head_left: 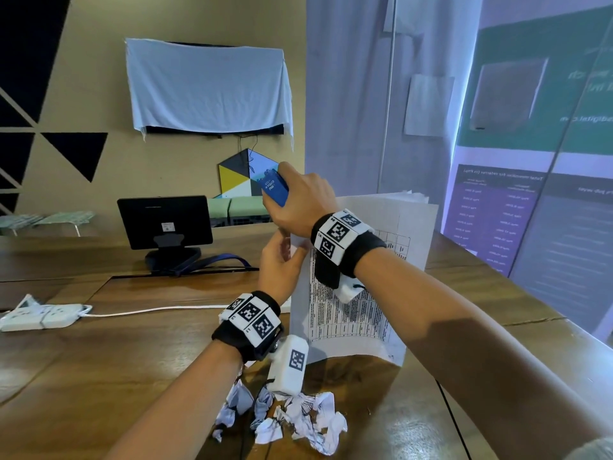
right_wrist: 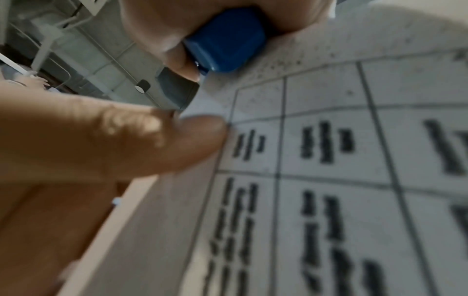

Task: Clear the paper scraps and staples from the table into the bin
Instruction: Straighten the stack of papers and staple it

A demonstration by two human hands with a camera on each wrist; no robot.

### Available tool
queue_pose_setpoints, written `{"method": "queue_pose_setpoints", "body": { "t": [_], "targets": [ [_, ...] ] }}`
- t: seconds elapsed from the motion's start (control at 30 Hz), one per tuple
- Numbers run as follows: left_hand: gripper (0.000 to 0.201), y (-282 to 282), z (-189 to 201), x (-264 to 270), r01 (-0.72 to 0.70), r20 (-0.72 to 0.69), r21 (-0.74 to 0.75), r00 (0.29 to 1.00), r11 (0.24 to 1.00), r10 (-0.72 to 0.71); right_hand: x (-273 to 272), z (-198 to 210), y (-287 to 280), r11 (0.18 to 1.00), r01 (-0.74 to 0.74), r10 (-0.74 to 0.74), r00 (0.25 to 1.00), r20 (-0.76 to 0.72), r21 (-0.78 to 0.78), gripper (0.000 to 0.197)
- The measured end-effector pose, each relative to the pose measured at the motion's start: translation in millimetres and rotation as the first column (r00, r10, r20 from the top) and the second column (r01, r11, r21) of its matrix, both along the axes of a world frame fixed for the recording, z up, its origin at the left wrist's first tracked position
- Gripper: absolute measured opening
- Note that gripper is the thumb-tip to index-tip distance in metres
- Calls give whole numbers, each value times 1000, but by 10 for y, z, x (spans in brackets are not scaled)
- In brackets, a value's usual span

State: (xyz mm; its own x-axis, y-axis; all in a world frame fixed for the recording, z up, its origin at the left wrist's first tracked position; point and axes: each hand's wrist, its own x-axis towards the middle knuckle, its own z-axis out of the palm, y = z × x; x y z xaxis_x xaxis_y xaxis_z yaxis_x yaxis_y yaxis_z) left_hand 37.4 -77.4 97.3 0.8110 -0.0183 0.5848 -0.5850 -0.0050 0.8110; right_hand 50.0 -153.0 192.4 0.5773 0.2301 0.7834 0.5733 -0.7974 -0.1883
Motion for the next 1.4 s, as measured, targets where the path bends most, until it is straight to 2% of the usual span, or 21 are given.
{"method": "queue_pose_setpoints", "body": {
  "t": [0.2, 0.27, 0.3, 0.37, 0.43, 0.47, 0.5, 0.57, 0.67, 0.7, 0.73, 0.8, 0.83, 0.87, 0.93, 0.97, 1.03, 1.13, 1.27, 1.33, 1.4],
  "targets": [
    [18, -23, -72, 62, 26, -35, 13, 999, 1000, -26, -14, 61, -41, 996, 18, -14, 999, -41, 92, 29],
    [15, -45, -145, 87, 40, -71, 58, 997, 997, -36, -89, 135, -67, 947, -71, 100, 992, -76, 314, 29],
    [17, -51, -191, 92, 48, -89, 73, 995, 996, -41, -135, 193, -95, 855, -130, 192, 978, -75, 501, 28],
    [25, -41, -278, 91, 64, -118, 90, 992, 994, -53, -202, 300, -238, 528, -213, 360, 933, 10, 822, 25],
    [28, -12, -360, 96, 73, -134, 121, 989, 990, -57, -332, 364, -435, 231, -245, 429, 894, 127, 941, 51],
    [29, 4, -400, 102, 76, -145, 144, 988, 987, -55, -395, 363, -543, 177, -258, 429, 889, 161, 950, 69],
    [30, 18, -435, 103, 80, -157, 170, 986, 982, -54, -479, 340, -659, 164, -287, 430, 882, 193, 944, 75],
    [32, 44, -504, 115, 81, -185, 207, 982, 975, -42, -674, 206, -893, 205, -347, 462, 859, 222, 915, 60],
    [31, 88, -586, 130, 99, -245, 228, 969, 969, -41, -1016, -180, -1230, 314, -308, 542, 835, 96, 898, 55],
    [32, 102, -614, 141, 103, -261, 243, 965, 964, -37, -1096, -341, -1331, 410, -258, 527, 850, 4, 875, 51],
    [33, 115, -640, 149, 107, -273, 266, 961, 958, -31, -1145, -519, -1436, 566, -181, 466, 875, -131, 804, 45],
    [34, 139, -685, 169, 118, -292, 314, 956, 942, -22, -1207, -872, -1630, 895, 60, 148, 894, -422, 442, 31],
    [34, 143, -700, 173, 123, -300, 330, 954, 936, -20, -1211, -1064, -1734, 967, 152, -20, 844, -535, 204, 30],
    [34, 148, -714, 180, 126, -306, 341, 952, 932, -17, -1216, -1249, -1824, 981, 193, -159, 758, -633, -15, 32],
    [36, 141, -727, 191, 138, -323, 353, 946, 925, -18, -1189, -1597, -1988, 909, 200, -413, 547, -728, -365, 38],
    [36, 137, -732, 193, 147, -337, 356, 941, 923, -20, -1151, -1755, -2072, 854, 186, -511, 480, -713, -486, 40],
    [36, 132, -729, 190, 161, -371, 363, 929, 918, -16, -1121, -1926, -2151, 774, 164, -617, 415, -669, -612, 43],
    [36, 144, -723, 198, 165, -398, 386, 917, 907, 3, -1078, -2017, -2178, 725, 177, -678, 347, -647, -665, 48],
    [30, 141, -723, 181, 125, -392, 388, 919, 913, 40, -984, -2067, -2166, 671, 164, -737, 257, -626, -723, 70],
    [26, 137, -738, 182, 124, -392, 346, 920, 930, 23, -879, -1981, -2150, 679, 194, -730, 273, -626, -708, 75],
    [21, 126, -742, 180, 131, -396, 315, 918, 940, 4, -702, -1862, -2129, 769, 286, -639, 357, -681, -571, 81]
  ]
}}
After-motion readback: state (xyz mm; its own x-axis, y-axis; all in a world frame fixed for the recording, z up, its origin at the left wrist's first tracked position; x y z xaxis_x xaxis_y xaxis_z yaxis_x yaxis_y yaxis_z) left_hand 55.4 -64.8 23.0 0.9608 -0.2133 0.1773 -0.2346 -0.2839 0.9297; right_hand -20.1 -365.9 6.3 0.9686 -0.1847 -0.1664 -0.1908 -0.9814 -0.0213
